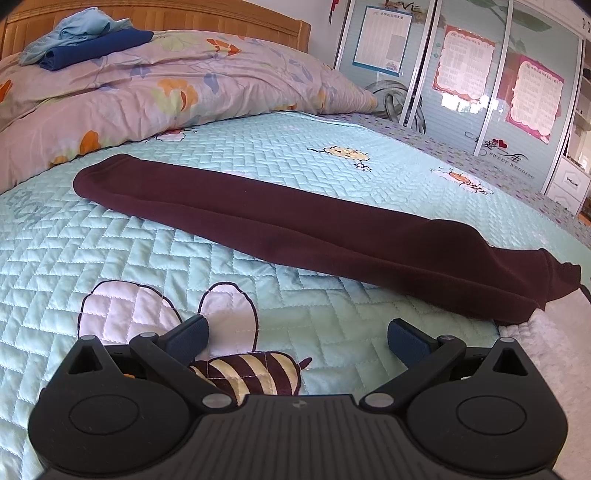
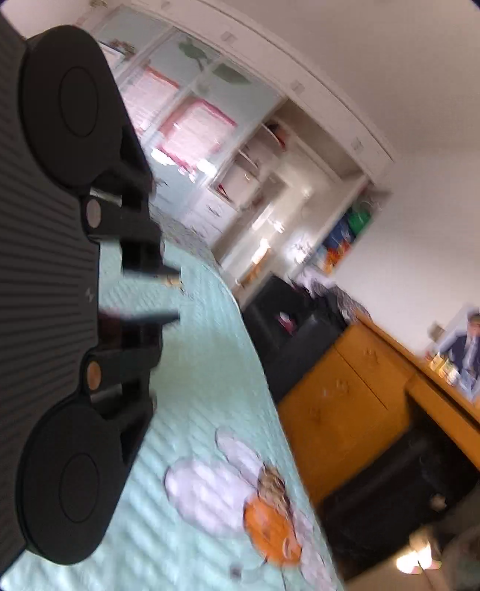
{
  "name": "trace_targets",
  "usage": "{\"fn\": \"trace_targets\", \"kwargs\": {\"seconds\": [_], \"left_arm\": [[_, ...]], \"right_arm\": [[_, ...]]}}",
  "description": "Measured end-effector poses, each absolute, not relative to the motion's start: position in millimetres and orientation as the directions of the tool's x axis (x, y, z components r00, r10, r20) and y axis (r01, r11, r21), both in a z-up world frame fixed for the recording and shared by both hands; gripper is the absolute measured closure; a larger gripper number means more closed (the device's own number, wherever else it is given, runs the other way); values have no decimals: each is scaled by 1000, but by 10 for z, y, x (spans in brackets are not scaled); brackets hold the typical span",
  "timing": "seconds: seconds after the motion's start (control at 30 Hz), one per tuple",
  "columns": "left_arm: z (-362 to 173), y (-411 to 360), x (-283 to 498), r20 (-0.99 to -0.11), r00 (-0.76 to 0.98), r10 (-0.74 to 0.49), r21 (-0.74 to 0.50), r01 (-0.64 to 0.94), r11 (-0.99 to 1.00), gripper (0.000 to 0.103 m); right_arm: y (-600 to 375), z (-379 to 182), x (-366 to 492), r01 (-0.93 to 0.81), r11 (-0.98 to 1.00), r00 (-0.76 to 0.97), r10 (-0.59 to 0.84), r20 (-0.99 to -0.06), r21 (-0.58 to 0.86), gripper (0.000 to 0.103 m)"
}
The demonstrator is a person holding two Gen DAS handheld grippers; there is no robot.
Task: Fold clothes
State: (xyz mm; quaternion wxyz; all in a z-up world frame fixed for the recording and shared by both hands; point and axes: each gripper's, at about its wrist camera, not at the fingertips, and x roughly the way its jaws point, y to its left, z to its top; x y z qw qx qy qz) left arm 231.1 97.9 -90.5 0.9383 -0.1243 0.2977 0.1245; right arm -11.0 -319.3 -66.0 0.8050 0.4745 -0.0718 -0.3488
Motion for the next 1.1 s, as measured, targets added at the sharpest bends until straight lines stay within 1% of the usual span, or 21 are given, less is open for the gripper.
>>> {"fn": "trace_targets", "kwargs": {"seconds": [0.03, 0.1, 0.17, 0.23, 0.27, 0.3, 0.37, 0.47, 0.63, 0.67, 0.7, 0.73, 0.77, 0.8, 0.83, 0.87, 0.97, 1.03, 1.1], "left_arm": [[-903, 983, 2306, -588, 793, 158, -162, -307, 938, 1], [-900, 1003, 2292, -584, 798, 152, -176, -306, 936, 1], [-901, 1002, 2289, -583, 799, 150, -179, -307, 935, 1], [-902, 990, 2293, -585, 797, 153, -173, -307, 936, 1], [-902, 980, 2296, -586, 795, 156, -169, -308, 936, 1], [-902, 975, 2297, -587, 794, 157, -166, -308, 937, 1], [-901, 975, 2294, -587, 794, 157, -166, -308, 937, 1], [-899, 988, 2282, -582, 799, 152, -178, -307, 935, 1], [-903, 983, 2281, -583, 798, 152, -177, -307, 935, 1], [-902, 983, 2277, -582, 799, 151, -179, -307, 935, 1], [-902, 982, 2273, -582, 799, 150, -180, -307, 934, 1], [-901, 981, 2269, -581, 800, 150, -182, -307, 934, 1], [-902, 979, 2267, -581, 800, 150, -182, -307, 934, 1], [-902, 978, 2265, -581, 800, 149, -183, -307, 934, 1], [-902, 982, 2268, -581, 800, 149, -183, -307, 934, 1], [-902, 986, 2270, -581, 800, 149, -183, -307, 934, 1], [-898, 997, 2273, -581, 800, 148, -184, -306, 934, 1], [-894, 1004, 2269, -581, 801, 147, -185, -306, 934, 1], [-894, 998, 2277, -582, 799, 150, -181, -307, 934, 1]], "right_arm": [[-3188, -729, -155, 491, 266, 743, -625, -239, 829, 38], [-3149, -939, -222, 469, 166, 744, -603, -287, 868, 37], [-2990, -1037, -214, 458, 170, 751, -599, -278, 872, 38], [-2854, -1027, -137, 493, 193, 744, -599, -296, 849, 38], [-2842, -1010, -74, 509, 194, 743, -592, -314, 839, 37], [-2830, -994, -11, 525, 195, 741, -585, -331, 828, 31], [-2904, -967, 135, 555, 195, 738, -564, -371, 809, 28], [-3098, -1002, 289, 553, 139, 730, -556, -397, 821, 28], [-3135, -1056, 266, 527, 48, 701, -589, -402, 849, 28], [-3113, -1079, 243, 528, 41, 694, -596, -403, 848, 32], [-3091, -1102, 211, 526, 26, 683, -608, -404, 850, 43], [-3075, -1134, 170, 517, -2, 668, -624, -405, 856, 49], [-3082, -1178, 144, 506, -21, 663, -630, -404, 862, 60], [-3101, -1231, 117, 500, -34, 664, -627, -408, 865, 79], [-3128, -1291, 93, 501, -47, 666, -617, -420, 864, 89], [-3141, -1331, 66, 497, -53, 671, -609, -422, 866, 95], [-3105, -1324, -18, 457, -36, 697, -606, -383, 889, 93], [-3059, -1279, -37, 463, -25, 690, -617, -378, 886, 93], [-2999, -1192, -22, 473, 25, 688, -636, -351, 881, 93]]}}
